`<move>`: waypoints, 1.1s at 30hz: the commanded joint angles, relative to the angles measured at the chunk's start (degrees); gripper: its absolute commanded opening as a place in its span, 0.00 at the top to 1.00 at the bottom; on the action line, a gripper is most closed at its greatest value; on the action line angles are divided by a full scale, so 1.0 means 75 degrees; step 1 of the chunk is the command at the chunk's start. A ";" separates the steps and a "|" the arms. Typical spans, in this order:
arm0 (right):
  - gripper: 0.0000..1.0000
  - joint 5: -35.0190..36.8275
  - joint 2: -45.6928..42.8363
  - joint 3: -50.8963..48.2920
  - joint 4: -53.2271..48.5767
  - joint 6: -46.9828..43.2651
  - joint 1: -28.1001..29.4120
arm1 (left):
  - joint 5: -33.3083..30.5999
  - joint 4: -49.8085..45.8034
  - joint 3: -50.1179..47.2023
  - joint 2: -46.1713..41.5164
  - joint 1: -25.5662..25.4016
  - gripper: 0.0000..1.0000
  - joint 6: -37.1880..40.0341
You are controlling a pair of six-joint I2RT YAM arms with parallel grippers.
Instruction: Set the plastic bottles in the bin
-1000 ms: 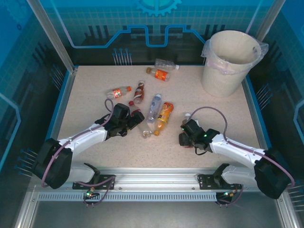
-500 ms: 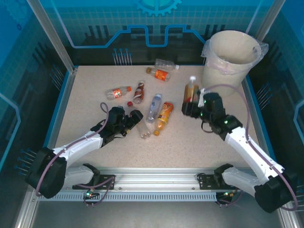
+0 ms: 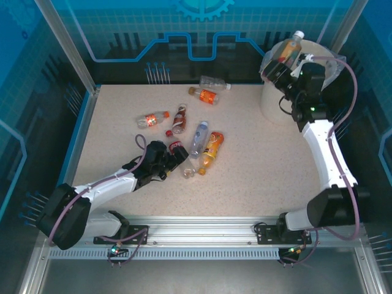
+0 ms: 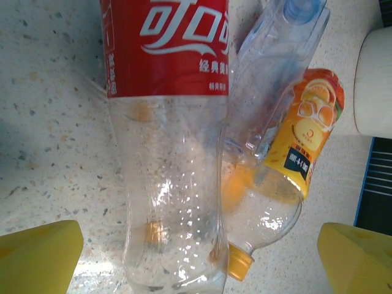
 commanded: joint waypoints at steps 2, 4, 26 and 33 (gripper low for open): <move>0.47 0.0260 0.0586 0.0805 0.0669 0.1554 -0.0580 | -0.0376 -0.0064 0.0217 0.0100 -0.0029 0.01 0.0074; 0.47 0.0569 0.0903 0.1153 0.0554 0.1965 -0.0728 | -0.0391 -0.0067 0.0263 0.0139 -0.0025 0.01 0.0146; 0.00 0.1880 0.2867 0.4509 -0.2181 0.2945 -0.0893 | -0.0395 -0.0393 0.0574 0.0555 -0.0026 0.01 0.0696; 0.00 0.0735 0.2230 0.4300 -0.2214 0.1071 -0.0788 | -0.0408 -0.1028 0.1024 0.0946 -0.0026 0.01 0.0843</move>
